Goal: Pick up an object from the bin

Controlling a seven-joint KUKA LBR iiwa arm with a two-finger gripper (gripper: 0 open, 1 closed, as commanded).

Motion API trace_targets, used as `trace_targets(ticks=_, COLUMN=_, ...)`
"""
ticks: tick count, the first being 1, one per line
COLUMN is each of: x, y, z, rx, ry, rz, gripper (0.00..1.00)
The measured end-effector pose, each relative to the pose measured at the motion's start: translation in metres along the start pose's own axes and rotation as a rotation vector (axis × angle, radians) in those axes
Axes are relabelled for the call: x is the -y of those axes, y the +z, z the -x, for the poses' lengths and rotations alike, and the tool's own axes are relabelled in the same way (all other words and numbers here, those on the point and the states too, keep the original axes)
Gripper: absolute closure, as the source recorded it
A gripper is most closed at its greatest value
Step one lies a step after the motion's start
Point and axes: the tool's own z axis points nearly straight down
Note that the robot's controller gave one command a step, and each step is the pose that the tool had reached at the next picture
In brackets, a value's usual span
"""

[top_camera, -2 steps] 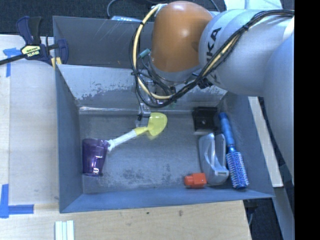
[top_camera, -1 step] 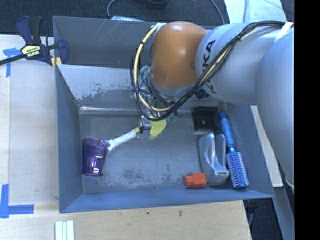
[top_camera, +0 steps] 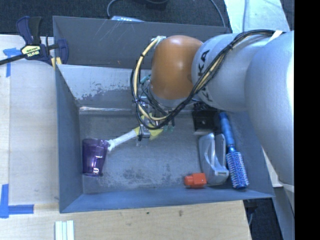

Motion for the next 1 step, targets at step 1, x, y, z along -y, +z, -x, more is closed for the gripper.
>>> trace_targets(ticks=1, x=0.034, y=0.0401, z=-0.0181, rx=0.008, ry=-0.274, rz=0.0, gripper=1.0)
